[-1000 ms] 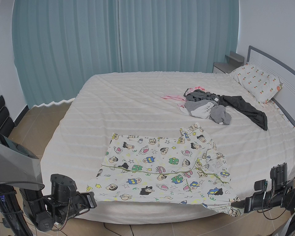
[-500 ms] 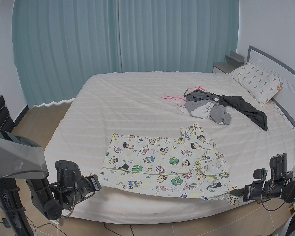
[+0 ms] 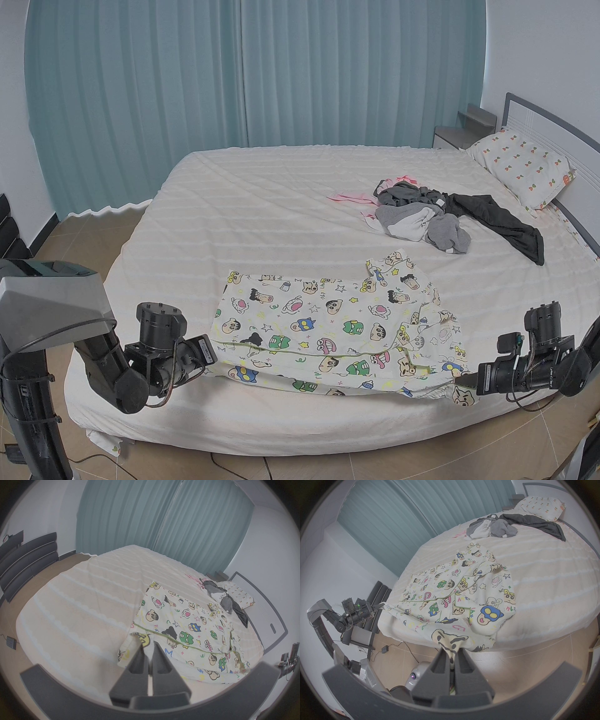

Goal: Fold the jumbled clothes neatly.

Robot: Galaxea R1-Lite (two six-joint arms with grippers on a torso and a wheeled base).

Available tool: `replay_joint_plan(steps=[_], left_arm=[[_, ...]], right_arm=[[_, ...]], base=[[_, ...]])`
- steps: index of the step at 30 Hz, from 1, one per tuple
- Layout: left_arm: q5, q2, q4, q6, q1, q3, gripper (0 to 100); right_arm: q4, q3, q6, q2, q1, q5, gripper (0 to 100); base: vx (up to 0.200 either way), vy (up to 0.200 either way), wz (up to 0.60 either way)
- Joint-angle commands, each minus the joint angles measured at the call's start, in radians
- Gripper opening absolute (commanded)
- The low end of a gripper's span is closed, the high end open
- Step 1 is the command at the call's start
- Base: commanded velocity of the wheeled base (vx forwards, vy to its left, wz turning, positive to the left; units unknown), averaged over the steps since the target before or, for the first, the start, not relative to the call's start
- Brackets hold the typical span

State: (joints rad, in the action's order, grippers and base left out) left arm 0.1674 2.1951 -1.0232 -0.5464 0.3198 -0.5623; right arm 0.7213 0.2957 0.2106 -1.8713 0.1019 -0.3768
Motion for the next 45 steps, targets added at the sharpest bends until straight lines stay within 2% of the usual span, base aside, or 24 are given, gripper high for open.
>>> replay_joint_plan(steps=[1,7,8,14,19,21,22,24,35,36,45], left_arm=[[0.001,0.057,0.032,-0.001,-0.007,-0.085,0],[0.001,0.103,0.066,-0.001,-0.011,-0.148,0],[0.003,0.121,0.071,-0.001,-0.018,-0.174,0],[0.003,0.152,0.071,-0.003,-0.038,-0.212,0],[0.003,0.164,0.069,-0.003,-0.053,-0.234,0],[0.003,0.166,0.069,-0.003,-0.054,-0.234,0],[0.003,0.175,0.069,-0.003,-0.057,-0.248,0],[0.003,0.186,0.071,-0.006,-0.062,-0.258,0],[0.004,0.216,0.071,-0.027,-0.062,-0.310,0],[0.004,0.219,0.071,-0.029,-0.062,-0.314,100],[0.017,0.224,0.069,-0.033,-0.084,-0.318,100]], right_arm=[[0.001,0.065,0.003,-0.095,0.009,0.015,0],[0.003,0.114,0.046,-0.124,0.028,0.015,0],[0.003,0.138,0.076,-0.137,0.033,0.015,0],[0.007,0.187,0.110,-0.166,0.041,0.016,0],[0.052,0.212,0.174,-0.177,0.038,0.026,0],[0.058,0.212,0.177,-0.177,0.038,0.030,0],[0.083,0.209,0.182,-0.193,0.039,0.064,0],[0.095,0.206,0.182,-0.207,0.038,0.081,0],[0.159,0.201,0.208,-0.250,0.033,0.082,0],[0.162,0.201,0.211,-0.253,0.035,0.082,0],[0.172,0.201,0.217,-0.276,0.039,0.082,0]], base=[[0.000,0.000,0.00],[0.000,0.000,0.00],[0.000,0.000,0.00],[0.000,0.000,0.00],[0.000,0.000,0.00],[0.000,0.000,0.00],[0.000,0.000,0.00],[0.000,0.000,0.00],[0.000,0.000,0.00],[0.000,0.000,0.00],[0.000,0.000,0.00]])
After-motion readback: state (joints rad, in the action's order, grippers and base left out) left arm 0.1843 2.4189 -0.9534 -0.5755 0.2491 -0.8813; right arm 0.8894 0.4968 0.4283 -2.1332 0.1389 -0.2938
